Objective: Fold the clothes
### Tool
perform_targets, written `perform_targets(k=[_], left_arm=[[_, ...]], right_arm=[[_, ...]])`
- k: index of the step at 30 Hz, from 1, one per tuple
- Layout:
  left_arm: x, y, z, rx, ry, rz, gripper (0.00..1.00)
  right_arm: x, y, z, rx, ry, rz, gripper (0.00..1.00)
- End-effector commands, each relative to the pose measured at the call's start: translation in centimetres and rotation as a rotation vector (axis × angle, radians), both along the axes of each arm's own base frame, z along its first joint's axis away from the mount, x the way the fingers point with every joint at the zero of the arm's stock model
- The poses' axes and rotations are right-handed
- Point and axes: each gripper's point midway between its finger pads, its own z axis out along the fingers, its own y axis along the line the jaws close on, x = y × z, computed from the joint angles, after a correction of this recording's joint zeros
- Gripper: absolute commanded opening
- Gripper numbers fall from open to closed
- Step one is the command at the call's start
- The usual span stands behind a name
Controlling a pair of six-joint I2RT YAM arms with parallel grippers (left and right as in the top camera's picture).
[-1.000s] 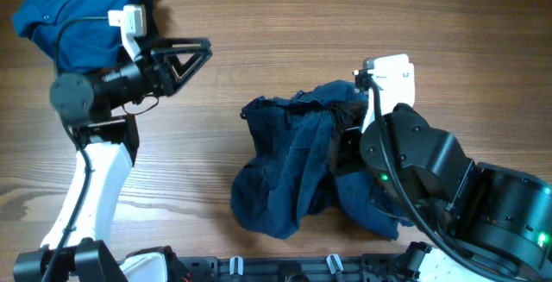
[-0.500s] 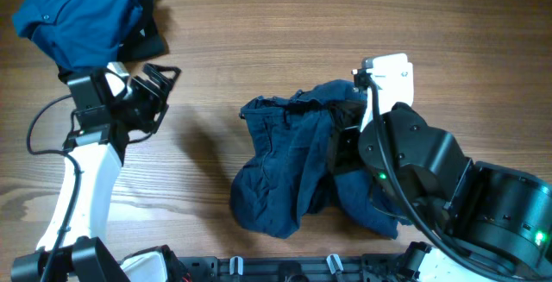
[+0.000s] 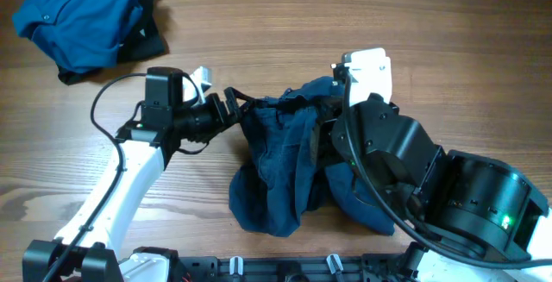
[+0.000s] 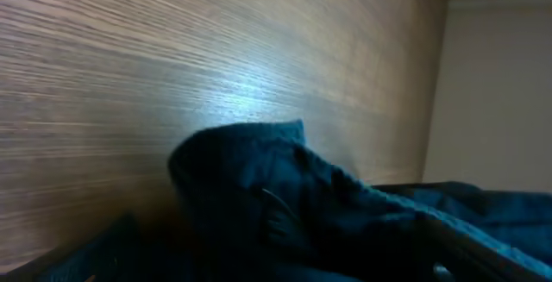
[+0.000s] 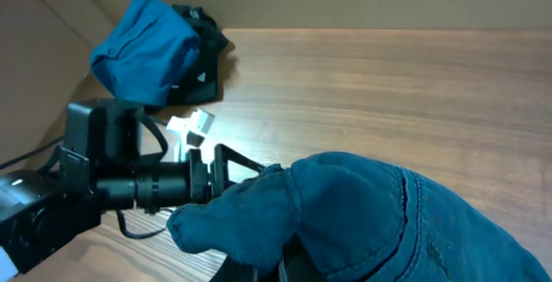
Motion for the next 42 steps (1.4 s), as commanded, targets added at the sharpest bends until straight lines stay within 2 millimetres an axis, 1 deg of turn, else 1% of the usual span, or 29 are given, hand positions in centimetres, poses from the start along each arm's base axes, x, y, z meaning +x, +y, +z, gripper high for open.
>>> perform_targets(k=[1, 6, 8, 9, 10, 14, 15, 16, 18, 19, 22, 23, 25, 27, 30, 31, 32, 37, 40, 42], left_arm=[[-0.4, -1.0, 0.3, -0.002, -0.025, -0.05, 1.0], [-0.9, -1.9, 0.3, -0.002, -0.023, -0.08, 1.0], [-1.1, -2.0, 0.2, -0.001, -0.013, -0.083, 1.0], [-1.2, -2.0, 0.1, 0.0, -0.006, -0.083, 0.98], [-1.3, -2.0, 0.0, 0.001, -0.002, -0.083, 0.94], [-1.5, -2.0, -0.1, 0.002, 0.008, -0.083, 0.62], [-1.5, -2.0, -0.1, 0.002, 0.009, -0.083, 0.56], [-1.5, -2.0, -0.1, 0.002, 0.009, -0.083, 0.47], [-1.5, -2.0, -0.1, 0.002, 0.009, -0.083, 0.33], [-1.5, -2.0, -0.1, 0.002, 0.008, -0.083, 0.27], [-1.4, -2.0, 0.1, -0.004, 0.002, -0.086, 0.04], [-1.4, -2.2, 0.4, -0.013, -0.007, -0.093, 0.04], [-1.4, -2.8, 1.9, -0.051, -0.063, -0.128, 0.04], [-1.5, -3.3, 3.9, -0.09, -0.125, -0.156, 0.04], [-1.9, -3.3, 7.3, -0.11, -0.221, -0.166, 0.04], [-2.1, -3.3, 8.1, -0.113, -0.246, -0.167, 0.04], [-2.6, -3.2, 9.7, -0.122, -0.295, -0.172, 0.04], [-5.5, -2.7, 15.8, -0.154, -0.497, -0.176, 0.04], [-7.5, -2.2, 18.8, -0.185, -0.585, -0.164, 0.04], [-8.9, -1.9, 20.3, -0.204, -0.63, -0.157, 0.04]], right_arm=[[0.2, -0.2, 0.9, 0.026, -0.022, -0.015, 0.04], [0.2, -0.1, 1.0, 0.031, -0.025, -0.013, 0.04], [0.2, -0.1, 1.0, 0.033, -0.024, -0.012, 0.04], [0.2, -0.1, 1.0, 0.033, -0.024, -0.012, 0.04], [0.2, -0.1, 1.0, 0.033, -0.024, -0.012, 0.05], [0.2, 0.0, 1.1, 0.036, -0.026, -0.011, 0.04], [0.2, 0.0, 1.1, 0.037, -0.027, -0.012, 0.04], [0.2, 0.0, 1.1, 0.037, -0.027, -0.011, 0.04], [0.2, 0.0, 1.1, 0.036, -0.027, -0.011, 0.04], [0.2, 0.0, 1.1, 0.037, -0.027, -0.011, 0.04], [0.3, -0.1, 1.2, 0.034, -0.036, -0.017, 0.04], [0.5, -0.3, 1.3, 0.031, -0.043, -0.029, 0.04], [1.0, -1.1, 1.6, 0.012, -0.073, -0.076, 0.04], [1.4, -1.9, 1.9, -0.003, -0.099, -0.117, 0.04], [1.8, -2.7, 2.2, -0.023, -0.129, -0.164, 0.04], [2.0, -3.0, 2.4, -0.033, -0.141, -0.177, 0.04], [2.1, -3.3, 2.5, -0.042, -0.152, -0.19, 0.05], [2.2, -3.8, 3.0, -0.04, -0.174, -0.209, 0.04], [2.1, -3.9, 3.3, -0.028, -0.179, -0.21, 0.04], [2.0, -4.1, 3.5, -0.019, -0.184, -0.211, 0.04]])
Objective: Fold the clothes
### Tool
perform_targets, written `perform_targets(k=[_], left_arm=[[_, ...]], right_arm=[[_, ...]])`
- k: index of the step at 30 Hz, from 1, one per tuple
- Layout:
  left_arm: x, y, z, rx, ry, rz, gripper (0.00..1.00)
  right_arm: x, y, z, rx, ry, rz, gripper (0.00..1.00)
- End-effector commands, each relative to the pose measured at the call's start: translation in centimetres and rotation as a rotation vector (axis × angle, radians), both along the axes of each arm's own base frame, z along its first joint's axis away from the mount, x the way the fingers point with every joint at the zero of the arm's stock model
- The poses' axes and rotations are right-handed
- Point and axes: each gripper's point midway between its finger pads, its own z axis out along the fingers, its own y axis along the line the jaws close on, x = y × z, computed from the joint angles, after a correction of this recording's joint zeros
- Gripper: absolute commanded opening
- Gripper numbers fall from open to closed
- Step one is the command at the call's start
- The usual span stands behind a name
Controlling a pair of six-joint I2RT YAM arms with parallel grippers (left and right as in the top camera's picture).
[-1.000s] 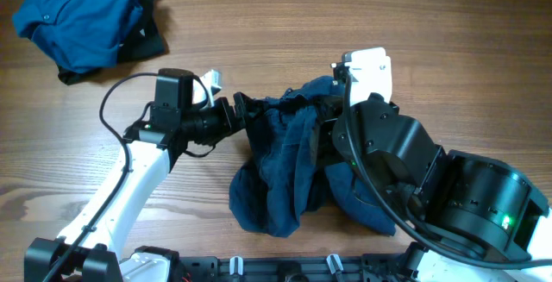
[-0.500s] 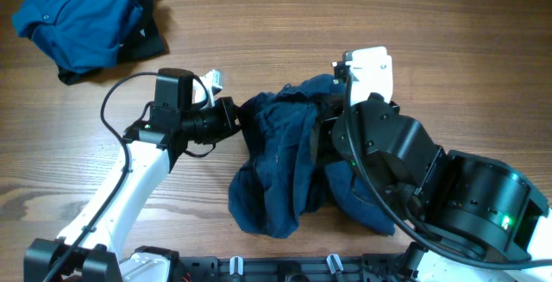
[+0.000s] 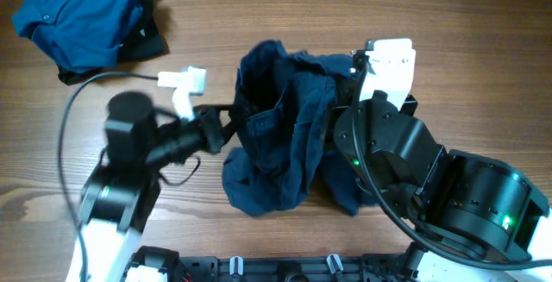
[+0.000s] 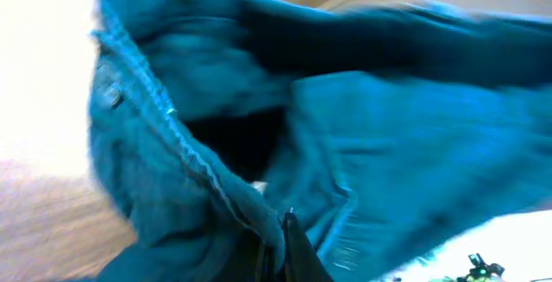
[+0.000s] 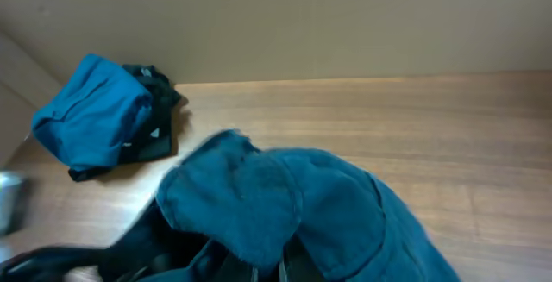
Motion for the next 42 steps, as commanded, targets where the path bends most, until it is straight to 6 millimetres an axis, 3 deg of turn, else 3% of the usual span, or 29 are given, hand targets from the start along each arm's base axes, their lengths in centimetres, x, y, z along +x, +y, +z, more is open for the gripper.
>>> perform_targets(k=[1, 6, 12, 20, 24, 33, 38, 42], left_arm=[[-3.2, 0.2, 4.5, -0.064, -0.117, -0.018, 0.04], [-5.9, 0.6, 7.1, -0.118, -0.164, -0.02, 0.04], [-8.4, 0.2, 10.6, -0.175, -0.195, -0.09, 0.04], [-10.8, -1.9, 14.2, -0.284, -0.252, -0.197, 0.04], [-10.6, -2.8, 14.4, -0.3, -0.246, -0.166, 0.04], [-9.4, -4.8, 12.9, -0.179, -0.293, -0.181, 0.04], [-9.9, -4.2, 14.5, -0.159, -0.315, -0.166, 0.04], [-10.8, -4.8, 15.1, -0.182, -0.304, -0.196, 0.04]], right_arm=[[-0.1, -1.5, 1.7, 0.019, -0.055, -0.037, 0.04], [-0.6, -3.7, 3.2, 0.043, -0.106, -0.092, 0.04], [-1.9, -9.5, 6.3, 0.07, -0.227, -0.246, 0.04], [-3.5, -14.6, 8.0, 0.075, -0.31, -0.386, 0.04], [-3.7, -15.5, 8.3, 0.064, -0.328, -0.426, 0.04], [-3.8, -15.6, 7.6, 0.023, -0.307, -0.413, 0.04], [-4.0, -16.1, 6.9, 0.012, -0.293, -0.436, 0.04], [-4.0, -16.2, 7.3, 0.029, -0.307, -0.45, 0.05]])
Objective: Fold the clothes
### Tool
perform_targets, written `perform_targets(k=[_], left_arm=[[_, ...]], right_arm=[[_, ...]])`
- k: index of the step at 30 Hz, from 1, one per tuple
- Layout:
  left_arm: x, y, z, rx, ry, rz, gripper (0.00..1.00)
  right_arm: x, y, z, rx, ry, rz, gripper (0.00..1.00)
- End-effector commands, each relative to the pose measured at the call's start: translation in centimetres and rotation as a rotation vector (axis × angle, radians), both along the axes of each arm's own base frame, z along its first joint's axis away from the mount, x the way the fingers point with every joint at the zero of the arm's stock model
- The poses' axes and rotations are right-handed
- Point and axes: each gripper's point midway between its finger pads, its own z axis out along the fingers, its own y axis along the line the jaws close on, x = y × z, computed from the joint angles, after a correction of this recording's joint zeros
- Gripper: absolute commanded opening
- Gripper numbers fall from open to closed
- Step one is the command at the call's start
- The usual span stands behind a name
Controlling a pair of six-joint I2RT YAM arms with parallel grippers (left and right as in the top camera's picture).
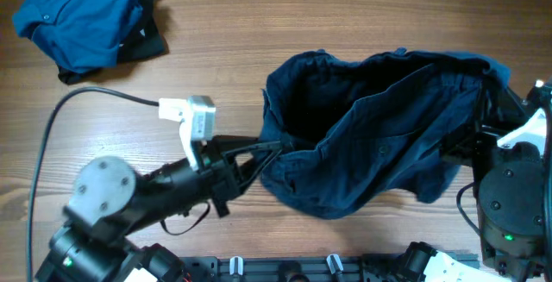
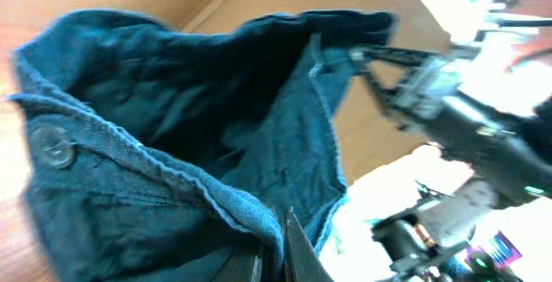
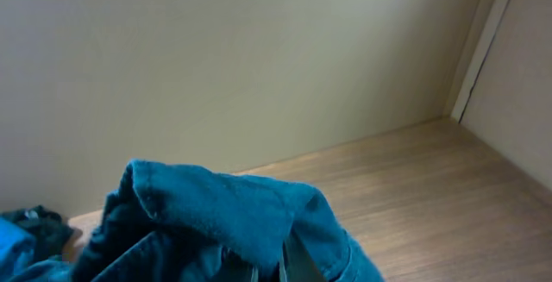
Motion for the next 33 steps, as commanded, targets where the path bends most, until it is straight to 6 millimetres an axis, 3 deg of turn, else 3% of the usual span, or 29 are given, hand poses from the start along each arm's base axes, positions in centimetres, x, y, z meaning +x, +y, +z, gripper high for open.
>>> perform_targets(k=[1, 5, 9, 12, 17, 25, 26, 27, 28, 29, 30, 31, 33], left_arm=[[-1.1, -0.3, 2.0, -0.027, -0.053, -0.016, 0.04], [0.2, -2.0, 0.4, 0.019, -0.004, 0.014, 0.04], [2.4, -1.8, -1.5, 0.077, 0.045, 0.119, 0.04], [4.9, -0.2, -3.3, 0.139, 0.078, 0.284, 0.04], [9.2, 4.5, -6.5, 0.288, 0.112, 0.655, 0.04], [14.6, 9.4, -10.8, 0.487, 0.163, 1.002, 0.04], [15.3, 10.2, -11.5, 0.517, 0.176, 1.04, 0.04], [16.0, 10.9, -12.3, 0.547, 0.192, 1.07, 0.11], [16.5, 11.6, -13.2, 0.576, 0.212, 1.095, 0.29], [16.9, 12.3, -14.0, 0.607, 0.234, 1.114, 0.54], [17.2, 13.1, -14.9, 0.638, 0.259, 1.132, 0.65], [17.3, 13.8, -15.5, 0.663, 0.28, 1.148, 0.65], [17.3, 15.2, -16.2, 0.691, 0.309, 1.177, 0.7]], right_arm=[[-0.2, -1.0, 1.0, 0.045, -0.047, -0.055, 0.04], [0.7, 1.3, 0.8, 0.077, -0.027, 0.012, 0.04], [2.1, 4.5, -0.7, 0.038, 0.035, 0.066, 0.04], [3.5, 7.0, -2.2, 0.022, 0.075, 0.062, 0.04], [6.5, 11.7, -5.3, -0.001, 0.133, 0.045, 0.09], [13.3, 19.6, -13.2, 0.025, 0.294, 0.105, 0.09], [14.1, 20.3, -14.1, 0.034, 0.312, 0.116, 0.13], [14.7, 20.9, -14.9, 0.042, 0.331, 0.132, 0.3], [15.3, 21.5, -15.7, 0.041, 0.356, 0.162, 0.5], [15.7, 22.1, -16.4, 0.036, 0.38, 0.196, 0.68], [16.0, 22.5, -17.0, 0.031, 0.404, 0.226, 0.89], [16.0, 22.5, -17.3, 0.03, 0.425, 0.245, 1.0], [16.1, 22.0, -17.4, 0.042, 0.448, 0.261, 1.0]])
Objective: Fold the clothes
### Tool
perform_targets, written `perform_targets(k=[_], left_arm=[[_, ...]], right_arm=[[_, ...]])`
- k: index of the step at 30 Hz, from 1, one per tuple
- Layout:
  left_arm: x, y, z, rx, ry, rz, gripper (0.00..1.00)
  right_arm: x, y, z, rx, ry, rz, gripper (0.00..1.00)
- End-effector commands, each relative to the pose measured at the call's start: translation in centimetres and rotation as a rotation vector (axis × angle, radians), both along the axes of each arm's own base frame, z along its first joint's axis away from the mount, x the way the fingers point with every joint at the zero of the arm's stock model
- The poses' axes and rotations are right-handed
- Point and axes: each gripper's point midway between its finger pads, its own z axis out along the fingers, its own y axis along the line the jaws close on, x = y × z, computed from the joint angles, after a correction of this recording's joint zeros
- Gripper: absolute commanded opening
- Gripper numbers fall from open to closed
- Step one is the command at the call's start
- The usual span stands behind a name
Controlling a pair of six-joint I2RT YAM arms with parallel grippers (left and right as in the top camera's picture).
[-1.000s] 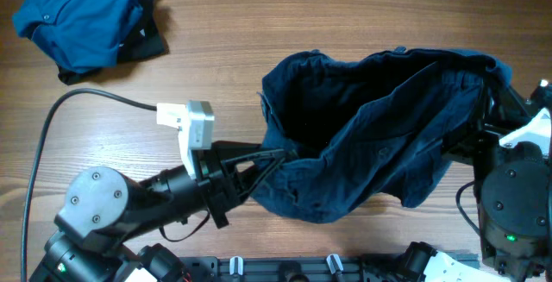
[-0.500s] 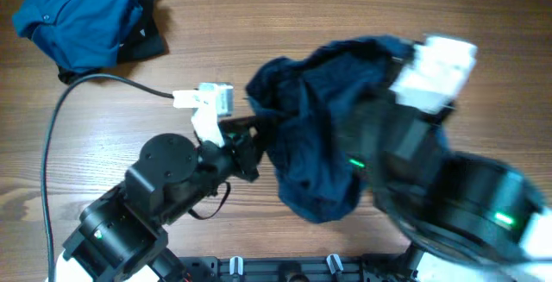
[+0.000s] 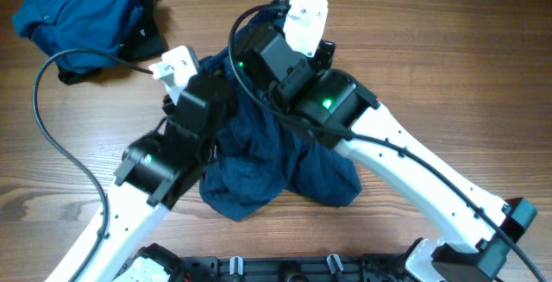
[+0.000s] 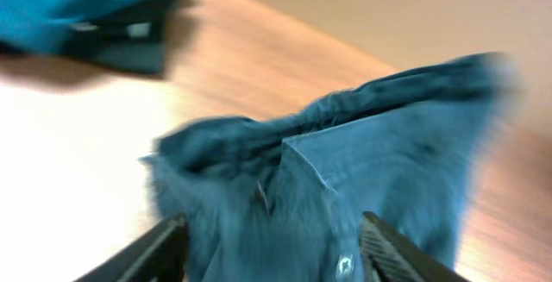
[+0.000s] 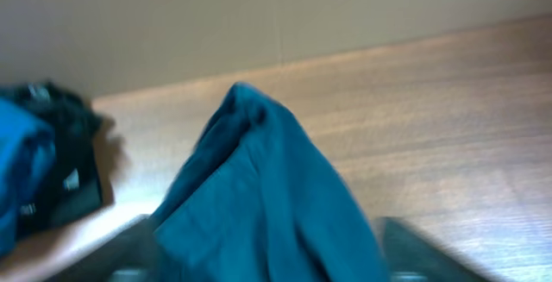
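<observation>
A dark blue garment [image 3: 259,166] lies in a crumpled heap at the table's middle. Both arms lean over its far part. In the left wrist view my left gripper [image 4: 280,252] stands open, its fingers [image 4: 164,247] wide apart with the garment [image 4: 362,144] below and between them. My right gripper [image 5: 276,247] is open too, blurred, and the cloth [image 5: 259,187] rises in a ridge between its spread fingers. In the overhead view the wrists hide both sets of fingertips.
A folded bright blue garment on a black one [image 3: 78,19] sits at the far left corner, also in the right wrist view [image 5: 34,170]. The left arm's cable [image 3: 52,84] loops over the wood table [image 3: 448,75]. A black rail [image 3: 285,269] runs along the near edge.
Both grippers were shut on the garment, stretched wide between them with the right arm at the far right. Both are now open and the garment lies in a heap at the middle.
At first both grippers held the bunched garment at the table's middle. Then it was held further back, still bunched. Then it was stretched wide open between the arms. Now both grippers have let go and it lies crumpled under them.
</observation>
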Motion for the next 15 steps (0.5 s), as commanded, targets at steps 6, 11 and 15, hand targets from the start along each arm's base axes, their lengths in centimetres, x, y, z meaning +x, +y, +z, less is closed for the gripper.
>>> perform_targets(k=[6, 11, 15], left_arm=[[-0.5, 6.0, 2.6, 0.052, -0.058, 0.157, 1.0], [-2.4, 6.6, 5.0, 0.057, -0.118, 0.11, 0.99], [-3.3, 7.0, 5.2, 0.056, -0.117, 0.107, 1.0]], right_arm=[[-2.4, -1.7, 3.1, 0.135, 0.066, 0.13, 1.0], [-6.9, -2.2, 5.0, 0.224, 0.136, 0.261, 1.0], [-10.6, -2.4, 3.1, 0.218, 0.299, 0.341, 1.0]])
